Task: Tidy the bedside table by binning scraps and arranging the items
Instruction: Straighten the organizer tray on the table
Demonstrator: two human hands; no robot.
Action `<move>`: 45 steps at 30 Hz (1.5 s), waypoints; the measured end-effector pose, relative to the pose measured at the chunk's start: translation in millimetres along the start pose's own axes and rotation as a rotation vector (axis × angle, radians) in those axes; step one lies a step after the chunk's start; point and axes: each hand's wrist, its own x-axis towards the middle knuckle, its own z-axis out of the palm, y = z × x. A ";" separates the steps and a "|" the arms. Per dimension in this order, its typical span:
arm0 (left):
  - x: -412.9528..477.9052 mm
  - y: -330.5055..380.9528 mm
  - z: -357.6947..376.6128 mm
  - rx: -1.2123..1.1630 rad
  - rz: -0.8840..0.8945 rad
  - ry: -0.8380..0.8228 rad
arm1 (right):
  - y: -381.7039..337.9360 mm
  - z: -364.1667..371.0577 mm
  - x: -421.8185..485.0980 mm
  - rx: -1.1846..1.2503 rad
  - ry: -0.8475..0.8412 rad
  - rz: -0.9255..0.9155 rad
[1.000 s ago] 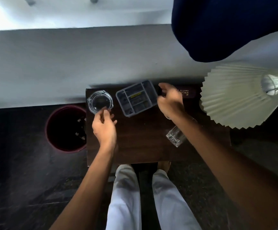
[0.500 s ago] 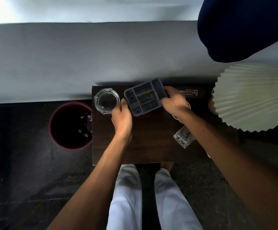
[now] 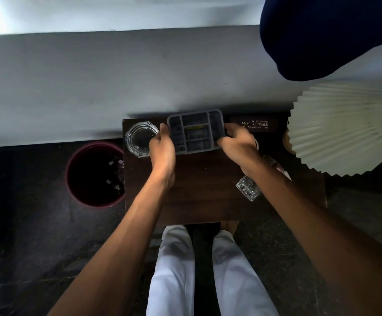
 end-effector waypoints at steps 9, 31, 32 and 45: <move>4.2 3.7 1.2 0.025 0.004 -0.016 | -0.9 -0.8 -1.7 0.026 0.008 -0.009; 7.8 5.8 4.6 0.003 0.038 -0.039 | 12.0 4.6 9.4 0.080 0.002 -0.028; 8.8 5.9 4.8 0.008 0.043 -0.040 | 13.1 4.9 10.3 0.078 0.009 -0.033; 5.9 0.2 2.5 0.071 0.070 -0.044 | 28.8 7.0 16.9 0.099 0.053 -0.057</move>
